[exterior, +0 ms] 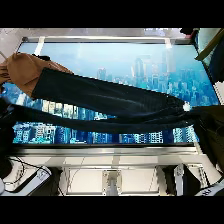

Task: Fold the clothes and pants, and hang the long-sleeved shirts on hangers.

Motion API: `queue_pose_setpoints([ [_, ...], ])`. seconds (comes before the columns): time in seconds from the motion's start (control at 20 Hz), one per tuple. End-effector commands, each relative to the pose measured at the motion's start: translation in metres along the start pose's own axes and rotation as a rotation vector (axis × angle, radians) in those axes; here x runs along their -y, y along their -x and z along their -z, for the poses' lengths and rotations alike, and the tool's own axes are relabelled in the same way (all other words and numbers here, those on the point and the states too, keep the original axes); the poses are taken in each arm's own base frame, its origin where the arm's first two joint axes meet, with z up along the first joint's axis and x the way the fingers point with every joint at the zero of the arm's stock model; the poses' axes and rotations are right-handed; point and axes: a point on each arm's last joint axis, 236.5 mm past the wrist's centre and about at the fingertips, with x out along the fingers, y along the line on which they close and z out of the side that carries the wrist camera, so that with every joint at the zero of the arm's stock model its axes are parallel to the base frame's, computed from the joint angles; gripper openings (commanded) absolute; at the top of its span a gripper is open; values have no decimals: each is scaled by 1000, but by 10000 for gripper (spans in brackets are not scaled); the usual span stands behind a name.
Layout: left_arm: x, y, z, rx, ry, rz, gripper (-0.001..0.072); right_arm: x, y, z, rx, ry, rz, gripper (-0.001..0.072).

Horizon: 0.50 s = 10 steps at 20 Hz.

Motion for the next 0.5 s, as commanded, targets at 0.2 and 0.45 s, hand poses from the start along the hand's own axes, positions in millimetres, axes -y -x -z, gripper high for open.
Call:
queue_pose_setpoints([
  [0.2,18,-68,-84,-39,43,-85,18,25,-71,-32,53,-277,48,37],
  [0.45,46,-116,-111,-72,49,-55,18,-1,-133,-36,-48,-210,17,37],
])
